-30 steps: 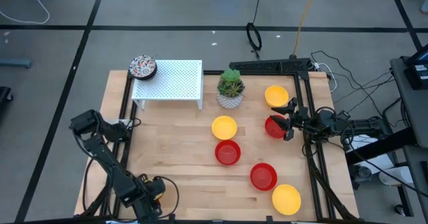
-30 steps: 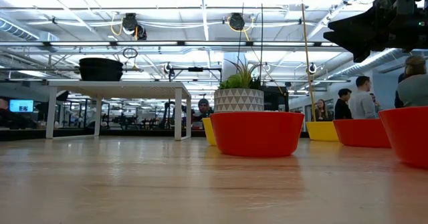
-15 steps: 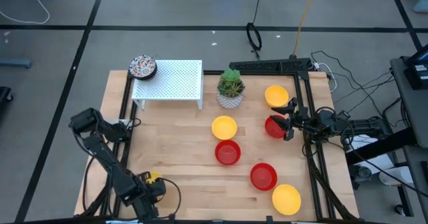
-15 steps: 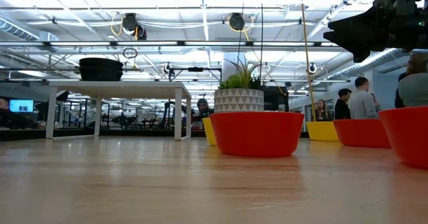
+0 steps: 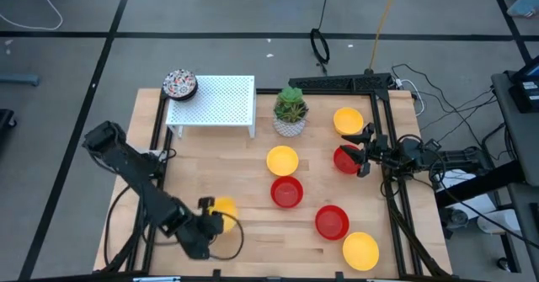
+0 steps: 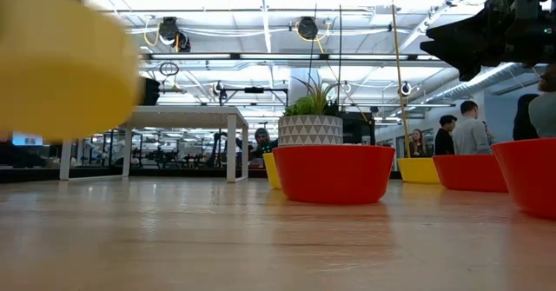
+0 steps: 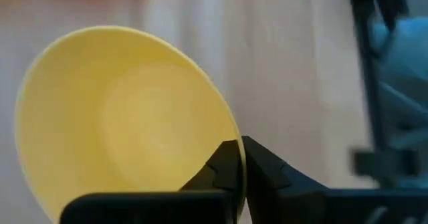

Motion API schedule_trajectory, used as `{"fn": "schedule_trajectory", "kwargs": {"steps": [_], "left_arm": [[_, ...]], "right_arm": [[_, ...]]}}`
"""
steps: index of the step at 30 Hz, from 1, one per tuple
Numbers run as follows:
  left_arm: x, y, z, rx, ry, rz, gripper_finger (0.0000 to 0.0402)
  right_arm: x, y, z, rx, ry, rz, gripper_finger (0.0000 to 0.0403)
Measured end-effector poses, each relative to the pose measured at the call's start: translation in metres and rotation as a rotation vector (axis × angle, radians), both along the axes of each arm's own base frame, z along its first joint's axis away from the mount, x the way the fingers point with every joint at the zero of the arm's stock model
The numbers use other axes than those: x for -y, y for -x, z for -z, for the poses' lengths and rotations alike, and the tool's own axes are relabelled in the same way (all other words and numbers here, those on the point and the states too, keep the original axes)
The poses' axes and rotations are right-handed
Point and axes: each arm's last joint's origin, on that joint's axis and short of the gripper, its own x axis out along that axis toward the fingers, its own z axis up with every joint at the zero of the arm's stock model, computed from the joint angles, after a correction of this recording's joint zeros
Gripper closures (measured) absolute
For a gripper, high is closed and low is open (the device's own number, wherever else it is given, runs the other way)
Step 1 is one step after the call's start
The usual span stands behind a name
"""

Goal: Pick & Place Mini bowls
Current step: Put the yellow bowl on the shelf

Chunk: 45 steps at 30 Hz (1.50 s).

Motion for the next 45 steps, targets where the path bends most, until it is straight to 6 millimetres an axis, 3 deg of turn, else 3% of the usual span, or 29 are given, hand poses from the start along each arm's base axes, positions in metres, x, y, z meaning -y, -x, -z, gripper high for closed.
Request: {"fn": "schedule_trajectory", "kwargs": {"steps": [6,13,19,25,31,40,45], "left_arm": [[-0.056,-0.017,-0.038,0.185,-0.182,-0.019,0.0387],[-0.131,-0.022,-0.072,0.257,-0.360,-0.111,0.0393],[-0.194,-0.017,-0.082,0.197,-0.441,-0.287,0.0382],[-0.238,-0.008,-0.078,0.075,-0.478,-0.440,0.0391],[-0.265,0.002,-0.074,-0.002,-0.438,-0.535,0.0384],[-0.283,0.013,-0.069,-0.090,-0.363,-0.560,0.0395],[-0.291,0.019,-0.068,-0.123,-0.366,-0.584,0.0379]], "right_arm": [[0.000,0.000,0.000,0.000,0.000,0.000,0.0243],[0.000,0.000,0.000,0.000,0.000,0.000,0.0243],[0.000,0.000,0.000,0.000,0.000,0.000,0.0243],[0.000,0.000,0.000,0.001,0.000,0.000,0.0243],[0.000,0.000,0.000,0.000,0.000,0.000,0.0243],[0.000,0.000,0.000,0.000,0.000,0.000,0.0243],[0.000,0.000,0.000,0.000,0.000,0.000,0.0243]]}}
